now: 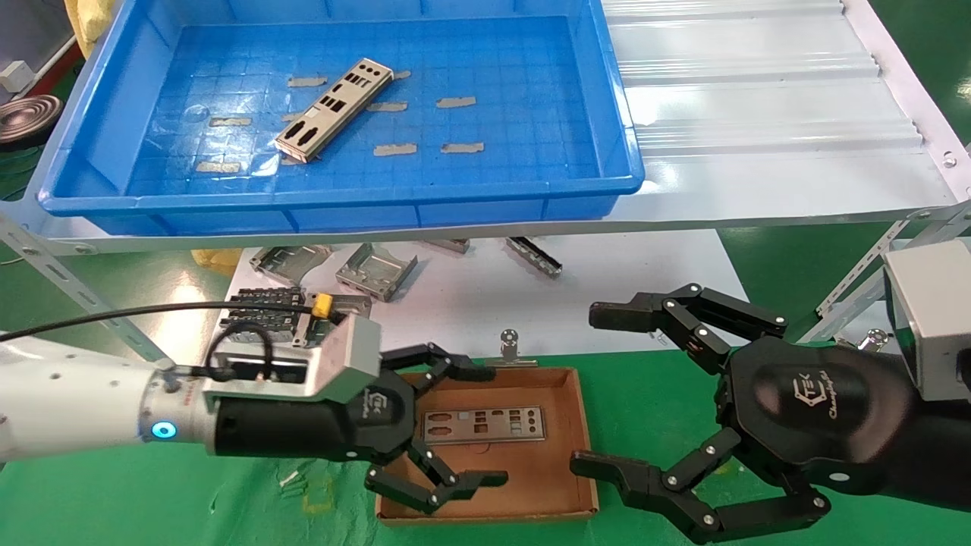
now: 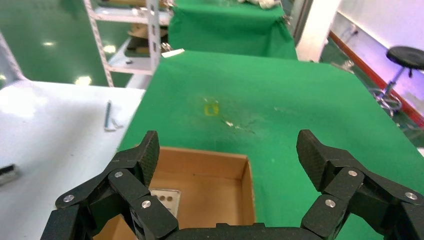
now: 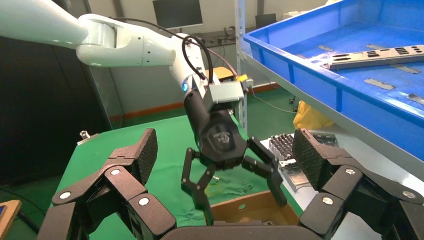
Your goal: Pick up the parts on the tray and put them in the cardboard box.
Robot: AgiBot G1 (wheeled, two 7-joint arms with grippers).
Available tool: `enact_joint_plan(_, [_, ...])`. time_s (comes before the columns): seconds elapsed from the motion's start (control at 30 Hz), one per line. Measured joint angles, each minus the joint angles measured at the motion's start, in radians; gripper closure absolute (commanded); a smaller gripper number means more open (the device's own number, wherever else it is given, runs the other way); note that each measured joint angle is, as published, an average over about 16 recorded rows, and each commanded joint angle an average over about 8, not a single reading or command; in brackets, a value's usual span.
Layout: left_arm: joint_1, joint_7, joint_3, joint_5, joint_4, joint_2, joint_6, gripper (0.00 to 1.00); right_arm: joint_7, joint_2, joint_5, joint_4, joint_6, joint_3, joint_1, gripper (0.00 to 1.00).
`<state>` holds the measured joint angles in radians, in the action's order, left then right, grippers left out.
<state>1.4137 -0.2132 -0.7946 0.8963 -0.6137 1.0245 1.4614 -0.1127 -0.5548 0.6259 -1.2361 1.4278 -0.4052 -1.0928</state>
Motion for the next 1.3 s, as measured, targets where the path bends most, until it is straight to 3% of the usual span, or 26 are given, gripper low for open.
enact_joint_plan(1.3, [-0.253, 0.299, 0.384, -0.124, -0.500, -0.308, 0.026, 0.00, 0.000, 0.000, 0.000, 0.000, 0.000, 0.000, 0.000, 0.00])
